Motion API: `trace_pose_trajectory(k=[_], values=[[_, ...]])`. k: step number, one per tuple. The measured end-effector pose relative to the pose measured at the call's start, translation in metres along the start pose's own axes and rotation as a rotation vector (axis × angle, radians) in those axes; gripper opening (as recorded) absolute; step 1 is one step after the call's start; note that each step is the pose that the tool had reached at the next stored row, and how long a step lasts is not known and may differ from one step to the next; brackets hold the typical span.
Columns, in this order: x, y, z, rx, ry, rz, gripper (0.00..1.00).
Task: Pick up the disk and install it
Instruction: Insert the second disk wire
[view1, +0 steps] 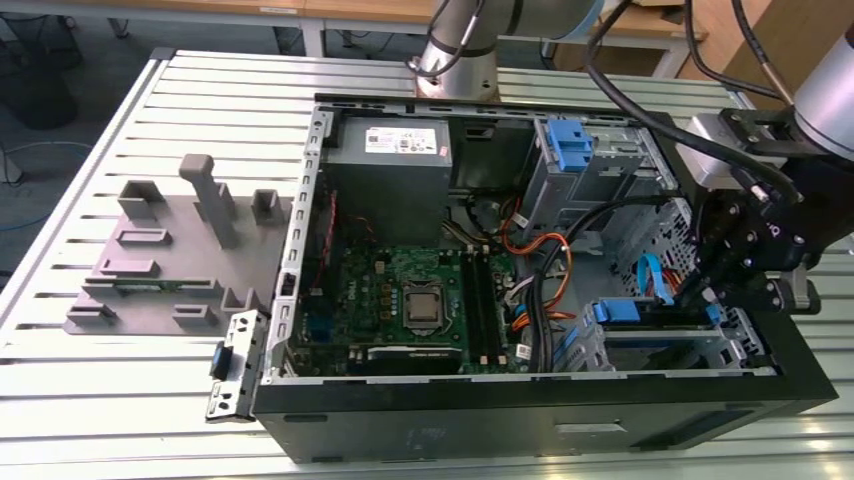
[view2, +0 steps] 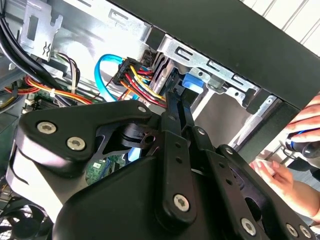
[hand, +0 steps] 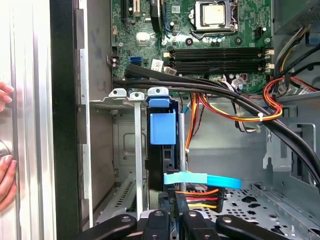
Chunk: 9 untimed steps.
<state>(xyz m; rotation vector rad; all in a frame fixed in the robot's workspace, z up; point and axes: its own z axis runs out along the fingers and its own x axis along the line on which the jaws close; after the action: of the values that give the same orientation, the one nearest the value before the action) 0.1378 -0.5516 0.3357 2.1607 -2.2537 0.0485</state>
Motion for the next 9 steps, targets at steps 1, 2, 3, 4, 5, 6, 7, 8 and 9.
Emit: trace_pose_trajectory(k=[1,2,3,4,5,6,7,8,9], values=[[0.0000,0.0000,0.0006,0.0000,-0.0003,0.000,0.16],[0.0000,0.0000,0.0013,0.0000,-0.0002,0.000,0.16],[-0.0001,0.0000,0.0020,0.0001,0.0002,0.000,0.16],[-0.0001,0.0000,0.0027,0.0001,0.0009,0.000,0.16],[-0.0001,0.0000,0.0031,0.0001,0.0011,0.000,0.16],[-0.0001,0.0000,0.0033,0.0001,0.0010,0.000,0.16],[-0.0001,0.0000,0.0035,0.0000,0.0007,0.000,0.16],[-0.0001,0.0000,0.0039,0.0000,0.0002,0.000,0.16],[-0.0001,0.0000,0.0039,0.0000,0.0000,0.000,0.16]])
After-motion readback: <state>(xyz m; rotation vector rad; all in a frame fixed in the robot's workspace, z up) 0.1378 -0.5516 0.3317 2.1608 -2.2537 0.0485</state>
